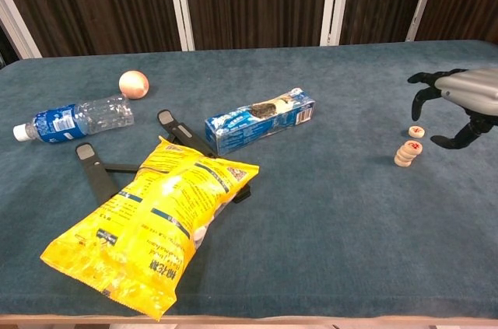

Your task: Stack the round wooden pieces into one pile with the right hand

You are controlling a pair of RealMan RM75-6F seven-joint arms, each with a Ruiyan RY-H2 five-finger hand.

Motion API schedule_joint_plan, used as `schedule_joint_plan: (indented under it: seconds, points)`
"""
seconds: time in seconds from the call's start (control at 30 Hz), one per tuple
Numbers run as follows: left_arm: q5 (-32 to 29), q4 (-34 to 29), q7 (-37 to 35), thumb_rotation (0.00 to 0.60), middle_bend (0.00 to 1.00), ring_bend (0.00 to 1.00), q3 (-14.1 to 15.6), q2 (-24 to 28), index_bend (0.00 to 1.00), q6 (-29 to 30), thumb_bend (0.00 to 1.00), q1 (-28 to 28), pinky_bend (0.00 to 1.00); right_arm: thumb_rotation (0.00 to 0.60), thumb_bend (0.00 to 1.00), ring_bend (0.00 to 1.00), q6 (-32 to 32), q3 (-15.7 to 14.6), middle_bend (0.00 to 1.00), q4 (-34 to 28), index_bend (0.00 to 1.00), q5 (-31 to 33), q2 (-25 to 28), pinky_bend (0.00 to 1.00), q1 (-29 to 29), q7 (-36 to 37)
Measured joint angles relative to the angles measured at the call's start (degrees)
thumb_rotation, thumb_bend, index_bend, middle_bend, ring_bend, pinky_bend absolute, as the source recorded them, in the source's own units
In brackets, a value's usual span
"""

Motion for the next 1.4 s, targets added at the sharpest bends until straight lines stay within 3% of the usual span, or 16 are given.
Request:
schedule_joint_plan:
  seconds: [0.27, 0.57, 1.27, 1.4]
  points:
    - [-0.07, -0.10, 1.01, 0.600, 0.00, 0.00, -0.05, -0.37, 0.00, -0.34, 0.48, -0.09, 0.03, 0.600, 0.42, 0.00, -1.95, 2.42, 0.05, 8.02, 0.46, 3.95, -1.64, 0.00, 1.20, 1.08]
    - [-1.32, -0.30, 2.62, 0.600, 0.00, 0.00, -0.48, -0.92, 0.00, -1.36, 0.48, -0.29, 0.03, 0.600, 0.42, 0.00, -8.16, 4.52, 0.05, 21.32, 0.49, 8.00, -10.13, 0.00, 6.33, 0.53]
    - [-1.88, -0.36, 2.63, 0.600, 0.00, 0.00, -0.65, -0.88, 0.00, -1.91, 0.48, -0.54, 0.03, 0.600, 0.42, 0.00, -10.98, 4.00, 0.05, 26.76, 0.55, 8.89, -14.57, 0.00, 8.16, -1.88]
    - [-1.95, -0.38, 2.55, 0.600, 0.00, 0.00, -0.64, -0.83, 0.00, -1.95, 0.48, -0.55, 0.03, 0.600, 0.47, 0.00, -11.31, 3.90, 0.05, 27.69, 0.57, 9.02, -15.20, 0.00, 8.33, -2.29]
